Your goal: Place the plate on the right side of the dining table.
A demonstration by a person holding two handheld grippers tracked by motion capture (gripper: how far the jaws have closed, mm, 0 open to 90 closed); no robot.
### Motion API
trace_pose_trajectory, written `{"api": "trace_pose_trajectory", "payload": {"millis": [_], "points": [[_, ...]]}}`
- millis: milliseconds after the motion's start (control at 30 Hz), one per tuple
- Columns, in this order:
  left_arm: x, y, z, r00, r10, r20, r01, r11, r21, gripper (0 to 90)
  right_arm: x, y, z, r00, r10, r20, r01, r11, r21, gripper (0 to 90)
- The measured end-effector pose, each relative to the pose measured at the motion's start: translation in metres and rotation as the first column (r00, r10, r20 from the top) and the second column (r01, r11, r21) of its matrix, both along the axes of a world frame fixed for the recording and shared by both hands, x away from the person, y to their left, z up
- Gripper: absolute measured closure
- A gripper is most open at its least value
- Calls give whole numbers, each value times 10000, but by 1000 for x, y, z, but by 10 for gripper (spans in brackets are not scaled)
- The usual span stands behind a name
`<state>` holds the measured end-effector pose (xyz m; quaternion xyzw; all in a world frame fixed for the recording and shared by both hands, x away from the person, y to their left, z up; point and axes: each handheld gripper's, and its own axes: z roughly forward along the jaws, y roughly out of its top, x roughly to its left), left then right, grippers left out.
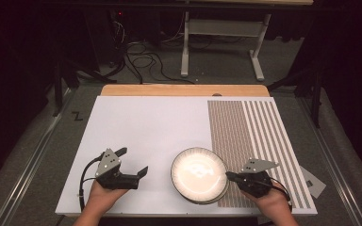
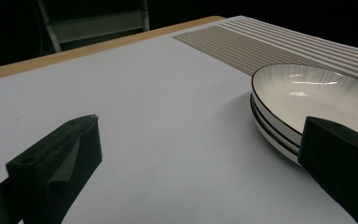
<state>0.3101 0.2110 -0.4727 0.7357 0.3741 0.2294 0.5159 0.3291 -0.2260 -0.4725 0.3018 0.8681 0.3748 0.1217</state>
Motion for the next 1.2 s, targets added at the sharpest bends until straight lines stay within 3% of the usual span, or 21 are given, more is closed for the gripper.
{"api": "trace_pose_trajectory", "payload": {"millis": [467,867,1200], "points": [[0,-1,0,10000,-36,-16,36,10000,23,3,5,2,-2,9994,-333,-1,333,9993,162,900],[0,0,0,10000,-47,-20,47,10000,24,3,7,16,-5,10000,4,18,-4,10000,43,900],[0,-1,0,10000,-85,-33,85,10000,43,2,7,17,-5,9999,-101,21,101,9999,109,900]]}}
